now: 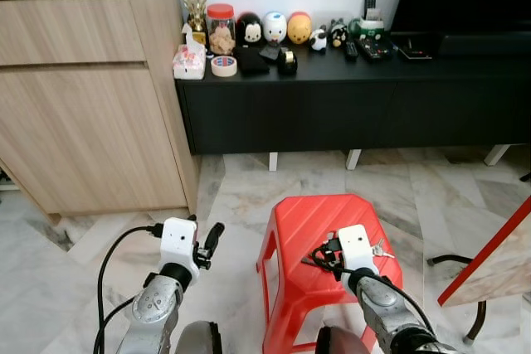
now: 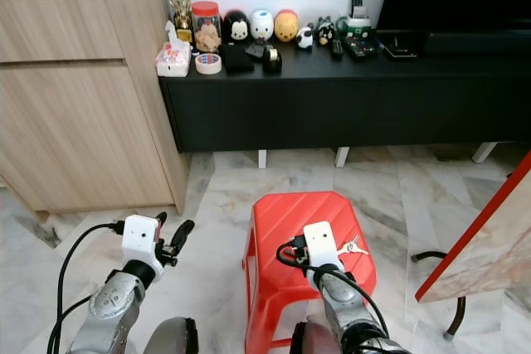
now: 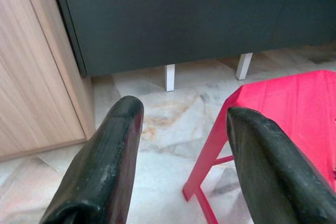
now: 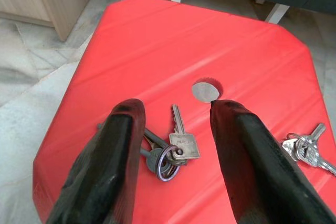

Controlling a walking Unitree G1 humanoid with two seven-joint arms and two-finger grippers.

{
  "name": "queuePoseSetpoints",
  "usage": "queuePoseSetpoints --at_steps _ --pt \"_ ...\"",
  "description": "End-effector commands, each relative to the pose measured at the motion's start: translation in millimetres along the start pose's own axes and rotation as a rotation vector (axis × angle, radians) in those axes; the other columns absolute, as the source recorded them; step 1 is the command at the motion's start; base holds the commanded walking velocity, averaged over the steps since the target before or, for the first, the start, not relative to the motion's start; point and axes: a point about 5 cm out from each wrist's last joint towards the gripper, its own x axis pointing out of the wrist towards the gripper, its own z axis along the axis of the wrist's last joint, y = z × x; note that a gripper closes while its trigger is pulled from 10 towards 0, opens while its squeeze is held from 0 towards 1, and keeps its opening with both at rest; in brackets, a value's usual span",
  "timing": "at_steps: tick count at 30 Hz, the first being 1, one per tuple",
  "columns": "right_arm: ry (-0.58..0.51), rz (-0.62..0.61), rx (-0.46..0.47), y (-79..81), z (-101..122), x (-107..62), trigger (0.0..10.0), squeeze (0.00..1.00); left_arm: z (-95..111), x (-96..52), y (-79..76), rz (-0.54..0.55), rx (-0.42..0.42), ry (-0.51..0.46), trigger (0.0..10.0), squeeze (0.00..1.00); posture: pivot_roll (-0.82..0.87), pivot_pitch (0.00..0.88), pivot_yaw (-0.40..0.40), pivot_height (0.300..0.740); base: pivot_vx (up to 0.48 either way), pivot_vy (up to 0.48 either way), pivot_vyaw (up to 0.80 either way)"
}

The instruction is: Hang keys on a hook

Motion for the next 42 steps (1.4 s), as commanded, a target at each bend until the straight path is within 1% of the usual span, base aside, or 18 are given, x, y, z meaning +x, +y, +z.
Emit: queuePoseSetpoints --at_steps 1,3,12,16,21,30,40,42 --pt "-0.007 -0.002 -0.014 -2.2 0 -0.9 10.0 0.0 0 -0.9 1.1 0.004 0.007 0.002 10.0 0.0 0.08 0.0 -0.072 0.599 0.0 0.0 0.0" --pt "0.005 -0.003 -0.022 -3.0 -7 -3.4 10.0 0.0 -1 -2.2 1.1 0.003 0.002 0.002 10.0 0.0 0.08 0.0 -0.071 0.599 0.0 0.0 0.0" --pt "0.017 -0.003 -0.031 -3.6 -11 -5.0 10.0 0.0 0 -2.4 1.7 -0.002 0.004 0.002 10.0 0.0 0.08 0.0 -0.07 0.599 0.0 0.0 0.0" --pt "0.023 0.004 -0.038 -3.1 -12 -5.4 10.0 0.0 0 -2.5 1.7 -0.005 0.001 -0.002 10.0 0.0 0.08 0.0 -0.069 0.599 0.251 0.0 0.0" --pt "0.034 0.005 -0.081 -2.9 -14 -5.8 10.0 0.0 0 -2.8 1.7 -0.009 0.0 -0.003 10.0 0.0 0.08 0.0 -0.068 0.599 0.261 0.0 0.0" --pt "0.058 -0.008 -0.074 -3.2 -19 -7.0 10.0 0.0 -1 -3.5 0.5 -0.017 0.008 -0.001 10.0 0.0 0.08 0.0 -0.07 0.599 0.277 0.0 0.0" --pt "0.072 -0.007 -0.091 -2.6 -20 -6.9 10.0 0.0 -4 -4.8 -2.9 -0.032 0.02 0.013 10.0 0.0 0.08 0.0 -0.073 0.599 0.0 0.0 0.0" --pt "0.076 -0.005 -0.094 -2.4 -21 -7.1 10.0 0.0 -4 -5.4 -3.2 -0.034 0.02 0.012 10.0 0.0 0.08 0.0 -0.073 0.599 0.281 0.0 0.0"
